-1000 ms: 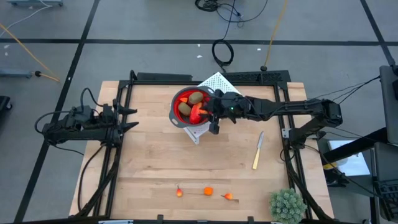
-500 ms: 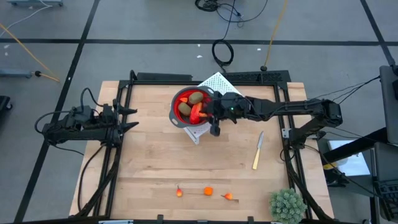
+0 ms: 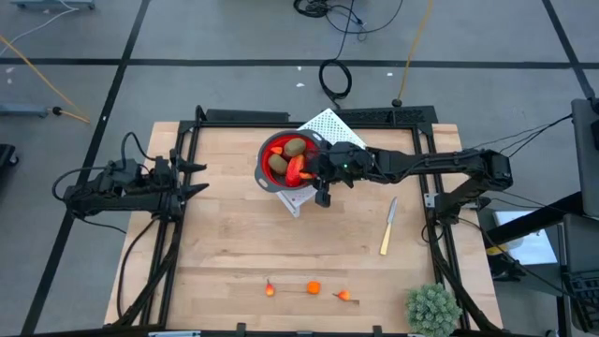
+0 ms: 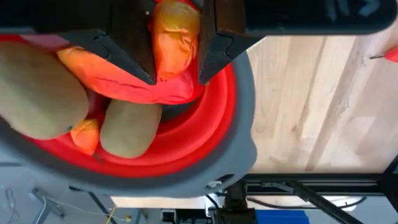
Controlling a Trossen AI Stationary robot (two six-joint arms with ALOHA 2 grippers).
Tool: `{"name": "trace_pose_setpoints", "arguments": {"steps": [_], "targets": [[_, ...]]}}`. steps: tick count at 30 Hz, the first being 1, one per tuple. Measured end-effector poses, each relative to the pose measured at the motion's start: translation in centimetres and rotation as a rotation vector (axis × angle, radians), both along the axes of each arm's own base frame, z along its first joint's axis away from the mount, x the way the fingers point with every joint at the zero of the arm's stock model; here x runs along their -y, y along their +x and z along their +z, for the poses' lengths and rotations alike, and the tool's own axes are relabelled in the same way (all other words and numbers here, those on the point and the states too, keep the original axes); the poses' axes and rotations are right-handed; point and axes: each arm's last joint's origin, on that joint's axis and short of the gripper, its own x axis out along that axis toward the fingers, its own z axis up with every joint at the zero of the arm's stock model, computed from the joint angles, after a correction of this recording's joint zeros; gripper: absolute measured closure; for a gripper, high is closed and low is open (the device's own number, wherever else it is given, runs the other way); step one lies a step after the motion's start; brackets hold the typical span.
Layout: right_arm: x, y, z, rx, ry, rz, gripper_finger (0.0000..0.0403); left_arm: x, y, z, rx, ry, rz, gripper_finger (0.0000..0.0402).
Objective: Pick & Place Fruit
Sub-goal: Put the top peach into the red strainer bowl on the shelf
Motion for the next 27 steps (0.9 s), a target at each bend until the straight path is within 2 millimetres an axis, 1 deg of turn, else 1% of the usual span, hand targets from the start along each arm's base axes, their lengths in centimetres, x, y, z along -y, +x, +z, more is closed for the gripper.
{"name": "trace_pose_setpoints", "arguments": {"steps": [4, 10, 27], "targets": [[0.04, 0.33, -0.50, 0.006, 0.004, -0.004, 0.0298, 0.00, 0.00, 0.00, 0.000, -0.001, -0.001, 0.0133], [0.07, 0.61, 0.16, 0.079, -0.022, 0.003, 0.0298, 0.02, 0.01, 0.00, 0.000, -0.002, -0.007, 0.0133], [0.55, 0.52, -0.01, 0.065, 0.002, -0.019, 0.0296, 0.02, 0.00, 0.00, 0.000, -0.001, -0.007, 0.0133]]}}
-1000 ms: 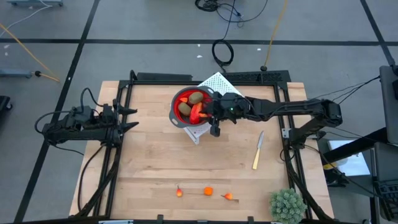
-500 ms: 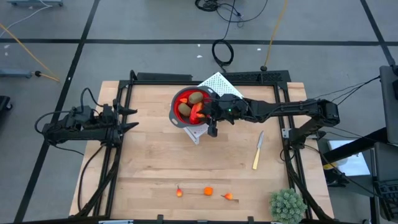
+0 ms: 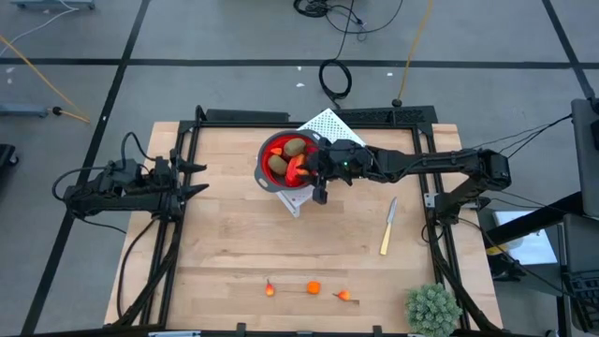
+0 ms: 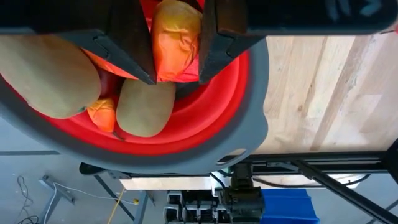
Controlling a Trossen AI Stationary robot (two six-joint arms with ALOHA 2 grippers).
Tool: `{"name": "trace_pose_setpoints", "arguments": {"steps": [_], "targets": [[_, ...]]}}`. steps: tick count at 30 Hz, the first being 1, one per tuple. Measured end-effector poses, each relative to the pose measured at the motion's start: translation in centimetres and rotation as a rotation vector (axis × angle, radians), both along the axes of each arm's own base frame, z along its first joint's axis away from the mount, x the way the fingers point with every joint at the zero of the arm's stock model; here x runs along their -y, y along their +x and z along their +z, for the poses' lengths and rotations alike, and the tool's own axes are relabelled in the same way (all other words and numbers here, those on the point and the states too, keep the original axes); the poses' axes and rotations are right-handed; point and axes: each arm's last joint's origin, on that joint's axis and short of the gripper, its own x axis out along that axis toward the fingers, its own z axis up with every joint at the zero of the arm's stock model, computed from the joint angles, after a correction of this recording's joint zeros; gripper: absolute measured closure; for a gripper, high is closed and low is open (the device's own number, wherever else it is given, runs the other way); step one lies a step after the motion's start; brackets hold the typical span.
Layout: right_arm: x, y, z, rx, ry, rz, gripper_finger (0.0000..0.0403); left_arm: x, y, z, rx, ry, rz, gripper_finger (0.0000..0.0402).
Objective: Pick & Place Fruit
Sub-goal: Put the top peach into the red strainer bowl on the shelf, then put the left peach into the red strainer bowl on the shelf
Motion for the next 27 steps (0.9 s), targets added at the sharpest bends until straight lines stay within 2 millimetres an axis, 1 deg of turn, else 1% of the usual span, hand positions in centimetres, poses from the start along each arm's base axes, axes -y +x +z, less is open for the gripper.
{"name": "trace_pose_setpoints", "arguments": {"steps": [10, 13, 15, 17, 21, 27], "targets": [[0.0, 0.0, 0.1, 0.008, 0.020, -0.008, 0.0243, 0.0, 0.0, 0.0, 0.000, 0.000, 0.000, 0.0133], [-0.6, -0.5, 0.9, 0.030, 0.030, -0.004, 0.0240, 0.0, 0.0, 0.0, 0.000, 0.001, 0.000, 0.0133], [-1.4, -1.0, 1.9, 0.064, 0.032, -0.003, 0.0248, 0.0, 0.0, 0.0, 0.000, 0.001, -0.001, 0.0133], [-2.5, -1.8, 2.5, 0.046, 0.015, -0.010, 0.0263, 0.0, 0.0, 0.0, 0.000, 0.001, -0.001, 0.0133], [-4.4, -3.6, 3.0, -0.034, -0.028, -0.031, 0.0304, 0.0, 0.0, 0.0, 0.000, 0.000, -0.001, 0.0133], [-6.6, -6.2, 3.8, -0.109, -0.007, -0.059, 0.0372, 0.0, 0.0, 0.0, 0.001, 0.000, -0.001, 0.0133]]}}
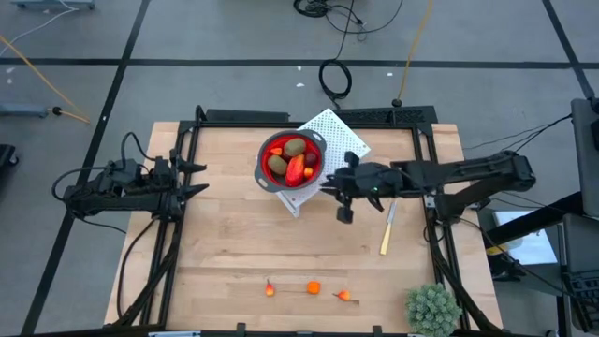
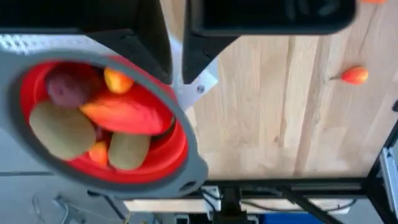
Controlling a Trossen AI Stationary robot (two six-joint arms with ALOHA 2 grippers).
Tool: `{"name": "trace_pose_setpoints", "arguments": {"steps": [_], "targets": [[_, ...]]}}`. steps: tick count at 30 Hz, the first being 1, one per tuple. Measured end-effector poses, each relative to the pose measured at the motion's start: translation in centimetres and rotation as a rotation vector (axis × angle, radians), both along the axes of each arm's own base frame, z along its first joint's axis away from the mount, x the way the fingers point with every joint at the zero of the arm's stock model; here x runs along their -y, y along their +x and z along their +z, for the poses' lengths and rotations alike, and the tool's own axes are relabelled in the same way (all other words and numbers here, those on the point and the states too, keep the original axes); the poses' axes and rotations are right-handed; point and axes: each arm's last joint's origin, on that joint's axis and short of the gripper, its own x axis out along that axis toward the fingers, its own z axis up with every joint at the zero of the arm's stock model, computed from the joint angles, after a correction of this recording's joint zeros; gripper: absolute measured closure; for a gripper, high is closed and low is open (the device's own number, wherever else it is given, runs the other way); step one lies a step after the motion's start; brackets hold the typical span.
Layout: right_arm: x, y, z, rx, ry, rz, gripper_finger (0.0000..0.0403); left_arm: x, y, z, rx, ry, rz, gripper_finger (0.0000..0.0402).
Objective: Pick & Place Fruit
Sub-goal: Put the left peach into the red strainer bowl on the shelf
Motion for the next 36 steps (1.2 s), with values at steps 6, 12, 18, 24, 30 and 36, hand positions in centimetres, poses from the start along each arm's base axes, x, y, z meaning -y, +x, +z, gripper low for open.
{"name": "trace_pose_setpoints", "arguments": {"steps": [6, 12, 18, 24, 30, 36], "targets": [[-1.7, -1.8, 0.8, -0.012, 0.004, 0.029, 0.0396, 0.0, 0.0, 0.1, 0.009, 0.000, 0.001, 0.0133], [-3.4, -3.0, 1.1, -0.029, 0.005, 0.099, 0.0401, 0.0, 0.0, 0.5, 0.055, -0.023, 0.002, 0.0133], [-4.3, -4.6, 1.4, -0.065, -0.004, 0.157, 0.0402, 0.0, 0.0, 1.3, 0.137, -0.020, 0.002, 0.0133], [-4.3, -6.5, 2.4, -0.044, -0.008, 0.190, 0.0402, 0.0, -0.1, 2.1, 0.227, -0.021, 0.001, 0.0133], [-4.0, -7.7, 1.8, 0.052, 0.026, 0.322, 0.0402, 0.0, -0.3, 3.2, 0.355, -0.097, -0.011, 0.0133], [-2.9, -9.8, -1.3, 0.197, 0.063, 0.343, 0.0403, 0.2, 0.8, 3.6, 0.359, -0.172, -0.083, 0.0133]]}}
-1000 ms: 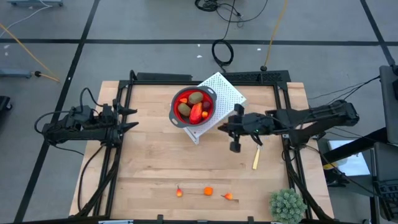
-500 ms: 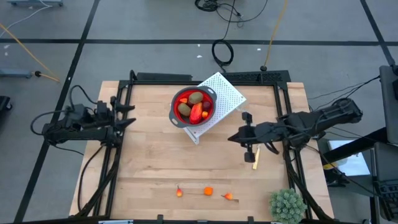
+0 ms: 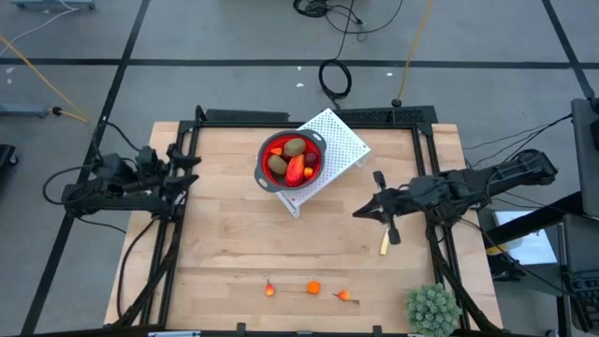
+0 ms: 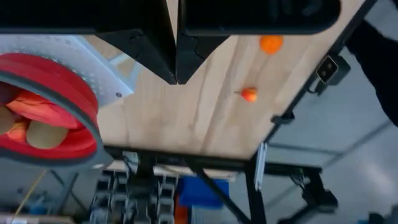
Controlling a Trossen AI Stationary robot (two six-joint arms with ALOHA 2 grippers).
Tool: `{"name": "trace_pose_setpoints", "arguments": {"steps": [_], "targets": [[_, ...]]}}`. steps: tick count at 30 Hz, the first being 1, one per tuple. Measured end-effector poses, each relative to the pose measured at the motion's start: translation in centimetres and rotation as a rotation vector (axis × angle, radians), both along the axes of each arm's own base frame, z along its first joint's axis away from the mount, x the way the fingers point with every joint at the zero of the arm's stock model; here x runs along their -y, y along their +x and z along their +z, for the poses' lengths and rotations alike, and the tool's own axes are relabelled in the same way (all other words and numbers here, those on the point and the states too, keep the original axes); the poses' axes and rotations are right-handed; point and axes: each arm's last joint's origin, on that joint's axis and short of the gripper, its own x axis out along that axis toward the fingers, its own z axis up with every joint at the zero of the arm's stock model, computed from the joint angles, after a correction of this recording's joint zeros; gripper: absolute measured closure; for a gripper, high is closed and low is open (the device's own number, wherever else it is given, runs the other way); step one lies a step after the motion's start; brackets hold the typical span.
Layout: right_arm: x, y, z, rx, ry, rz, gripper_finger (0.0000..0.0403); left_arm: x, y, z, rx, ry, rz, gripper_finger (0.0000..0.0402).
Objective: Pick & Place Fruit
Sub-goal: Put the left peach into the red strainer bowl on the shelf
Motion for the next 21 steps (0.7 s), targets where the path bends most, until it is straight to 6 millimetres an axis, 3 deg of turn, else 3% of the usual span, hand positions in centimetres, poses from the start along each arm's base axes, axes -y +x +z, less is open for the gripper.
{"name": "trace_pose_setpoints", "arguments": {"steps": [11, 21], "targets": [[1.8, -5.4, -3.1, 0.168, 0.087, 0.026, 0.0403, -0.1, 5.6, 1.1, -0.134, -0.069, -0.004, 0.0133], [2.6, -8.8, -4.7, 0.165, 0.092, 0.068, 0.0403, -0.1, 9.9, 3.9, -0.305, -0.086, 0.007, 0.0133]]}}
